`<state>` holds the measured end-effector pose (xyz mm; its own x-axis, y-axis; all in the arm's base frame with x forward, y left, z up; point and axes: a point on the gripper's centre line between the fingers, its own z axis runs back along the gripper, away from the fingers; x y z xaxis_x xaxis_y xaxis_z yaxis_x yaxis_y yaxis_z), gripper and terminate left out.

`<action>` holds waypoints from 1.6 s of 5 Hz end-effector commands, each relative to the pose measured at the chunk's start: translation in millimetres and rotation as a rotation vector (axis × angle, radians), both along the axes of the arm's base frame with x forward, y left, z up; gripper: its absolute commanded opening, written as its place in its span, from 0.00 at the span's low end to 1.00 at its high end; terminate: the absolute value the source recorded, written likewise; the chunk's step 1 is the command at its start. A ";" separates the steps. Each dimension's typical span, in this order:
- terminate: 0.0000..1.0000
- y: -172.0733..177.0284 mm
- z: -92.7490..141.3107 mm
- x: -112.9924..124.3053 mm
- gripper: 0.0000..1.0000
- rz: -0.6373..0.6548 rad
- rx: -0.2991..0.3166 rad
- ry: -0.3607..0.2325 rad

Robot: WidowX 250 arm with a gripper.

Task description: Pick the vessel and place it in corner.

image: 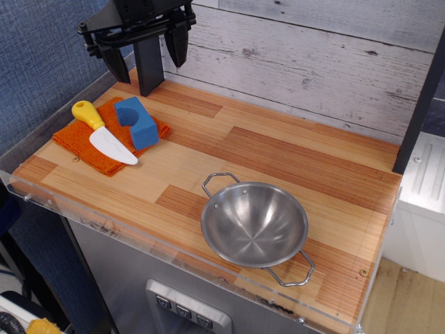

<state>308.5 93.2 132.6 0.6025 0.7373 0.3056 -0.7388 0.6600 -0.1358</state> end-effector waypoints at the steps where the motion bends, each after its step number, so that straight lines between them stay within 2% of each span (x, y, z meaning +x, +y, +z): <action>1: 0.00 0.0 0.0 0.0 1.00 0.000 0.000 0.000; 5: 0.00 -77.1 -54.9 -63.9 1.00 -0.265 0.051 0.099; 7: 0.00 -98.4 -79.0 -76.6 1.00 -0.309 0.044 0.138; 8: 0.00 -100.7 -93.4 -72.3 1.00 -0.284 0.068 0.152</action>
<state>233.7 -9.2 29.4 0.8273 0.5209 0.2102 -0.5385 0.8420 0.0333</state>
